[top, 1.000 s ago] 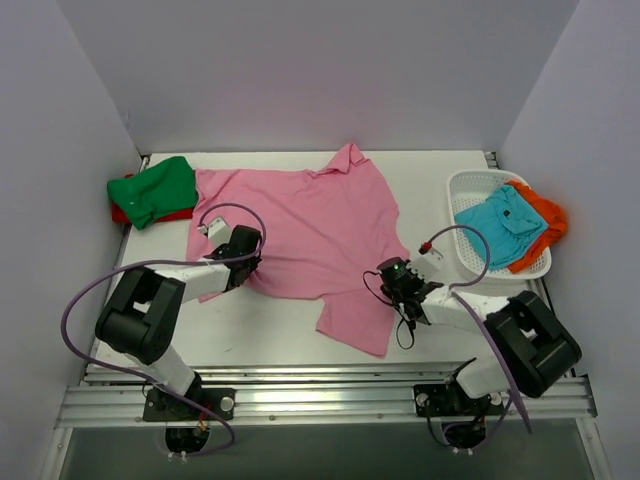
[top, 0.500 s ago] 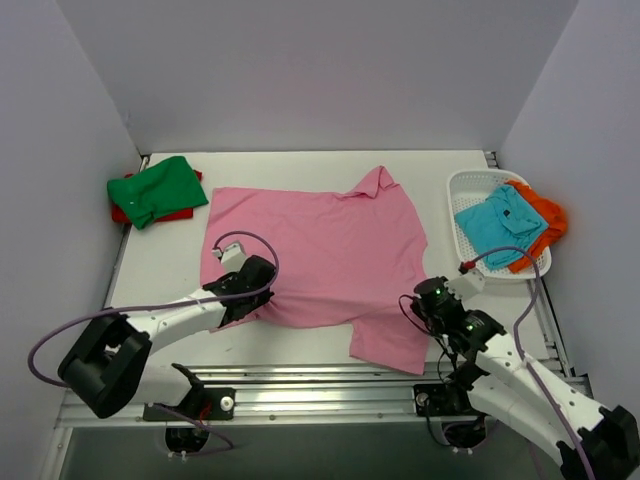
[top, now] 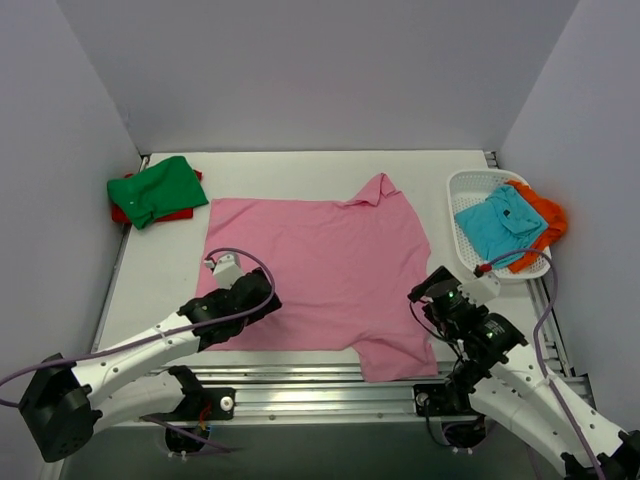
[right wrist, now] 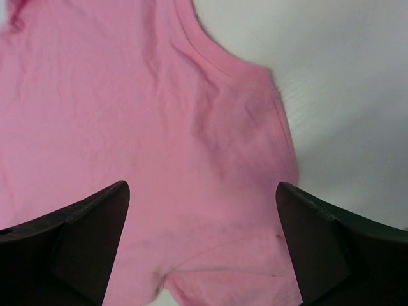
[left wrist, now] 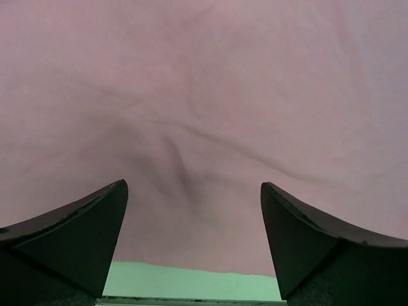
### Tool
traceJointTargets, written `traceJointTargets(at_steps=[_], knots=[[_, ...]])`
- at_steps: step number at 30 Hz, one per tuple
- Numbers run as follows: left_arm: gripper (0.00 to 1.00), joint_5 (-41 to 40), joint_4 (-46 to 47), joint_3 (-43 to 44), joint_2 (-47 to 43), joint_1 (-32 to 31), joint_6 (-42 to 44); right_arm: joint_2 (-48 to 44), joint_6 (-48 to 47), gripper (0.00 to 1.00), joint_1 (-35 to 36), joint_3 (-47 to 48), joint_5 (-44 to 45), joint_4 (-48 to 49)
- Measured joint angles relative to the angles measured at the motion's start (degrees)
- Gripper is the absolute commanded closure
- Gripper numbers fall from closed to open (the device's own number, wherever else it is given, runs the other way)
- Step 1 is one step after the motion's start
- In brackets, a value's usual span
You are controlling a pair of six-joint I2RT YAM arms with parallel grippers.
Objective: Fold and stack the t-shirts
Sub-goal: Flatten the tshirt out
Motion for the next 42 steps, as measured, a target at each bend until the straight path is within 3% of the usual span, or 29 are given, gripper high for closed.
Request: traceJointTargets(at_steps=[4,8,11,16,23,33,42], knots=[[0.06,-2.8,-2.1,2.5,-3.2,-0.2,1.4,4.4,-2.2,0.06,0.0,7.0,4.1,2.2],[0.06,-6.3,-1.5,5.0,-4.7,-0.2,3.9,16.0,-8.7,0.06,0.0,11.6,5.7,14.7],[0.06,-8.2,-0.4,5.5,-3.1,-0.2,5.8,31.5,-13.4,0.05,-0.3,18.3,4.6,24.5],[0.06,-8.5,0.8,5.7,0.5,0.1,8.2,62.9,-19.1,0.09,-3.4,37.6,0.5,36.3],[0.06,-7.7,2.9,3.5,-2.5,1.4,10.1,89.2,-22.2,0.1,-9.6,61.2,-0.6,35.7],[0.06,-7.5,3.9,0.9,-9.4,4.5,11.6,99.3,-24.9,0.11,-14.6,81.1,0.2,32.4],[0.06,-7.3,4.0,0.7,-8.0,6.2,11.8,103.1,-24.7,0.11,-15.0,82.6,-1.0,30.0]])
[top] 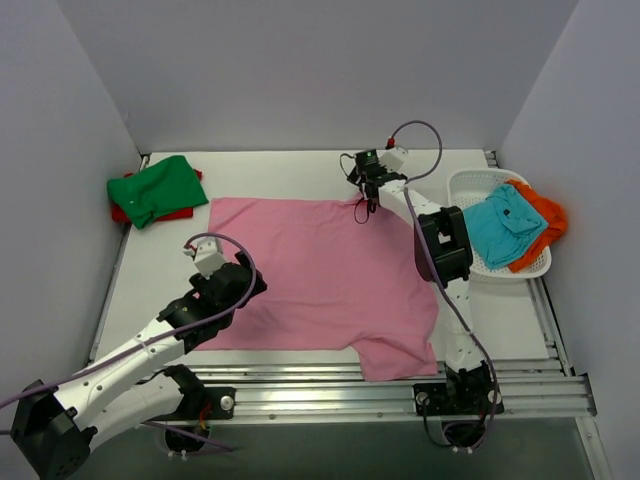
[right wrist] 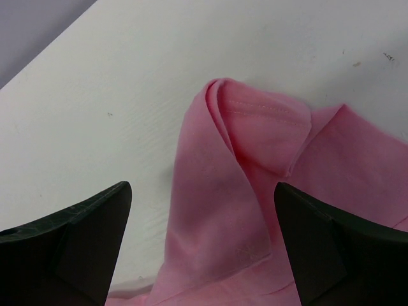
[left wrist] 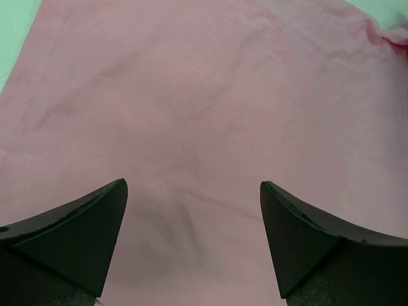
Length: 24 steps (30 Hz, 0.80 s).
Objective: Fold and stack the t-shirts
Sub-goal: Flatten the tshirt out
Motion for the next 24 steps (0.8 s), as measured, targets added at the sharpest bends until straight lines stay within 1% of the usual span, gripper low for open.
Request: traceJointTargets(at_steps=[5,10,24], knots=[[0.06,0.1,0.4,-0.3,0.1,0.4,0.0,0.0,0.5,0.11,0.0,-1.4,-0.9,1.0],[0.06,0.3,0.7,-0.4,1.6,0.6,0.0,1.4,0.6,0.11,0.4,-0.6,-1.8,1.5],[0.06,0.2,1.2,-0.4,3.5,1.1,0.1,8.2,0.7,0.11,1.0,10.6,-3.8,1.8]])
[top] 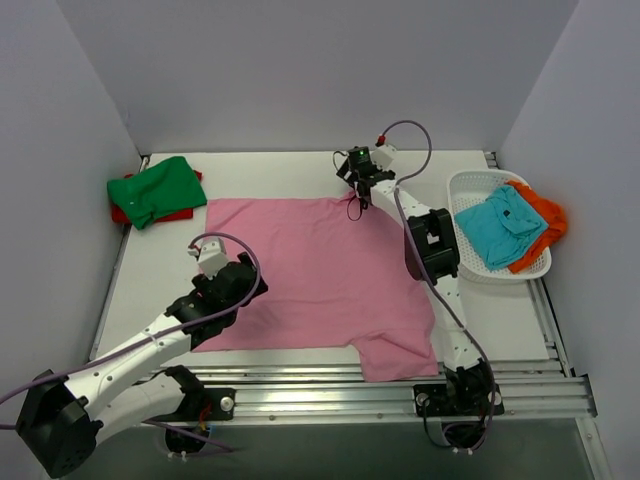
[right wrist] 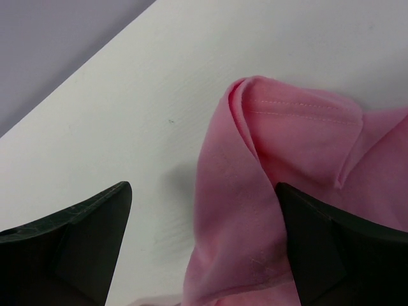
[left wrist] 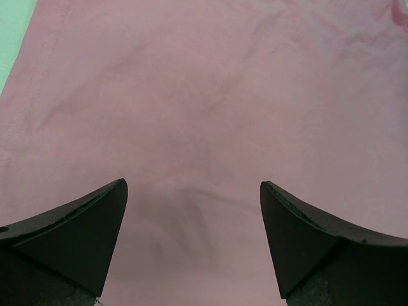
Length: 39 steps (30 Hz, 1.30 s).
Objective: Fold and stack the t-shirts
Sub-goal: Flatten the tshirt out
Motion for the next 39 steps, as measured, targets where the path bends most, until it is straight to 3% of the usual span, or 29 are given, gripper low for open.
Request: traceJointTargets(at_steps=[8,16,20,23,30,36,39], knots=[[0.06,0.0,1.7,0.0,2.9,0.3,0.5,4.7,1.1,0.11,0.5,6.0,-4.8,5.1],[0.06,0.1,2.4,0.0,4.5,0.7,1.2,15.0,0.0,0.08,0.0,12.0,-11.3,30.9],[0.06,0.1,2.4,0.0,4.1,0.8,1.2,14.2,-2.1,0.07,-0.4,8.1,-13.2,39.1],[0.06,-0.1,2.4,0.0,3.6,0.8,1.2,4.9,-4.9,0.07,-0.4,-6.1,-13.5,44.2],[0.06,-0.4,2.1,0.0,1.9,0.8,1.2,-28.4,-9.0,0.07,1.0,-35.1,-7.0,45.6],[0.06,-1.1,1.6,0.0,1.0,0.7,1.0,-50.8,-8.1,0.09,5.5,-50.0,1.8,39.1],[0.06,-0.8,0.6,0.0,1.0,0.5,0.7,-57.5,-4.4,0.09,9.1,-58.4,8.1,29.2]])
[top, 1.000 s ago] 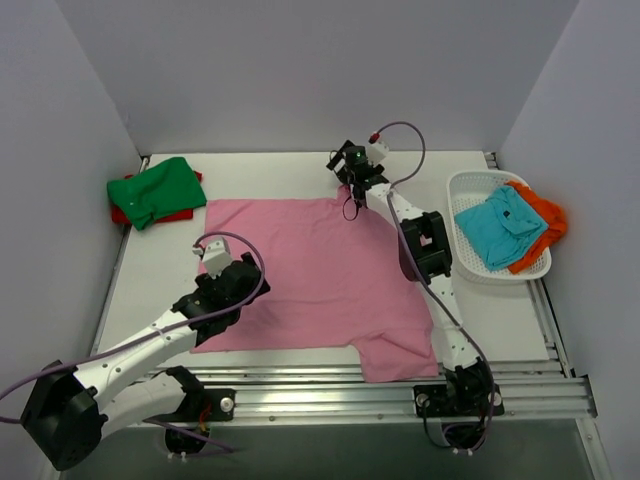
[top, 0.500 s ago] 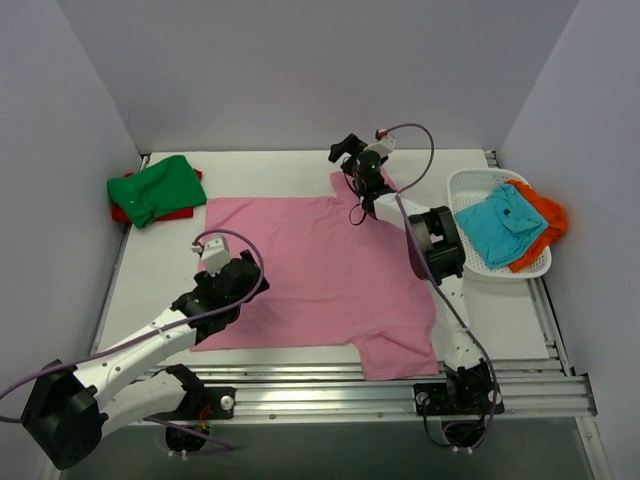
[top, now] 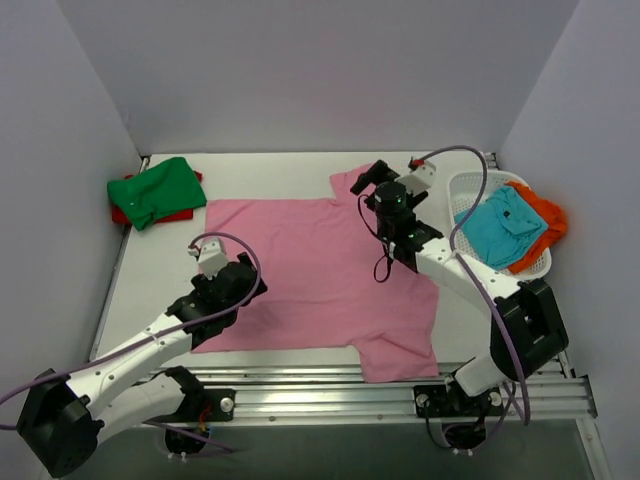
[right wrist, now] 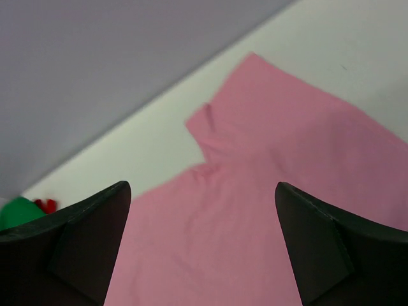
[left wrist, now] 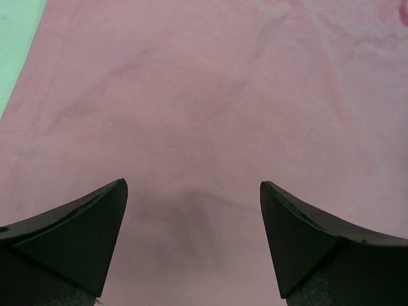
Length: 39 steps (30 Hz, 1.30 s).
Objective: Fold and stack the t-shirts
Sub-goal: Flatten the tshirt out
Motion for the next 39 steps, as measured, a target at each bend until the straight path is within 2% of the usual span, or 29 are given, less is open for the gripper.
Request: traceJointTargets(at_steps=[3,6,10,12,13,17,19,23,30,39], knots=[[0.06,0.8,-1.4,0.0,0.0,-0.6,-0.7,-5.1,5.5,0.09,3.6,-7.4,5.9,-13.7],[0.06,1.5,-1.9,0.0,0.0,-1.0,-1.3,-11.3,9.9,0.09,7.1,-13.7,7.6,-22.8],[0.06,1.2,-2.4,0.0,1.3,-0.9,-2.7,-22.2,14.4,0.11,9.2,-23.2,8.4,-25.7],[0.06,0.8,-1.9,0.0,2.6,-0.6,-3.1,-23.5,14.9,0.12,8.7,-25.6,8.8,-24.4],[0.06,0.7,-1.3,0.0,3.6,-0.3,-3.1,-22.7,14.7,0.13,8.2,-25.8,8.9,-23.8],[0.06,0.3,0.2,4.1,11.1,2.9,-1.7,-13.0,12.1,0.33,4.3,-20.9,6.7,-20.5],[0.06,1.0,1.9,8.7,16.8,6.4,-0.5,-6.0,10.8,0.34,-0.6,-15.4,2.5,-17.8],[0.04,5.1,8.6,16.0,26.6,14.9,2.4,5.0,8.7,0.43,-7.6,-6.4,-2.7,-15.0],[0.03,12.8,13.1,24.9,39.0,26.3,5.2,18.4,6.2,0.45,-12.6,4.1,-9.2,-13.9],[0.0,19.6,14.8,34.6,52.4,32.6,6.7,28.7,5.4,0.47,-14.5,11.5,-13.7,-14.3]])
